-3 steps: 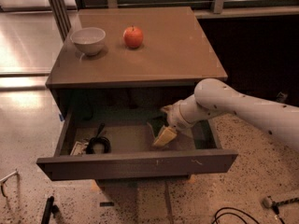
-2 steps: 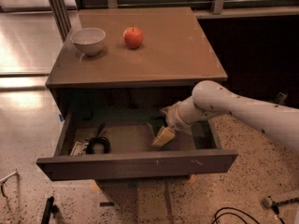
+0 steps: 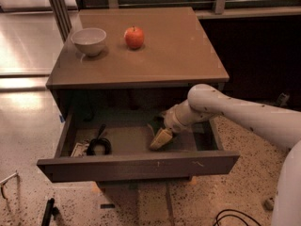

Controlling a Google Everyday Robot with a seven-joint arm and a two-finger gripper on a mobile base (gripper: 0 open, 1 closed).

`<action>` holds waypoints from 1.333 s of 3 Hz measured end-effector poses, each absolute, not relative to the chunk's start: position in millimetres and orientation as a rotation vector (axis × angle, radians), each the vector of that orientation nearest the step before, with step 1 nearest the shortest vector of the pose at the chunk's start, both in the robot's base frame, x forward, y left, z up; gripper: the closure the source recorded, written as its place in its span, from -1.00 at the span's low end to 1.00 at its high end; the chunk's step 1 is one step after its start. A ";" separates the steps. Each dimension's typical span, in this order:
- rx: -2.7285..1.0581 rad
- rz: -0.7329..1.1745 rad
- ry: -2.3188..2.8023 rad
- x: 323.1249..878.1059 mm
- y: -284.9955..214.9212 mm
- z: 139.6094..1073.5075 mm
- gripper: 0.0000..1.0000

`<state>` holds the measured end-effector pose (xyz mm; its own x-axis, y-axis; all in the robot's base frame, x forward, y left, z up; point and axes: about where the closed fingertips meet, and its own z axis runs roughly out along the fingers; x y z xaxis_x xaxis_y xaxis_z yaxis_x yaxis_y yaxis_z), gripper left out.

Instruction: Pick sponge from top drawer and place on counter

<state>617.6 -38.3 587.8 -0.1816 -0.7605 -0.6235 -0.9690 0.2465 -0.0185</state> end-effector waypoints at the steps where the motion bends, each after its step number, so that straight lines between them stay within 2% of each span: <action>1: -1.571 0.531 2.009 618.2 -37.9 586.1 -0.29; 3: -1.592 0.538 1.991 607.1 -32.7 607.9 0.63; 4: -1.603 0.566 1.961 593.8 -26.7 645.9 1.00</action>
Offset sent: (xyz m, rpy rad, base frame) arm 0.0005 0.0004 -0.0017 -0.0005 0.0025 0.0001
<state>593.8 -26.7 645.9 -0.1469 -0.7520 -0.6426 -0.9788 0.2043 -0.0153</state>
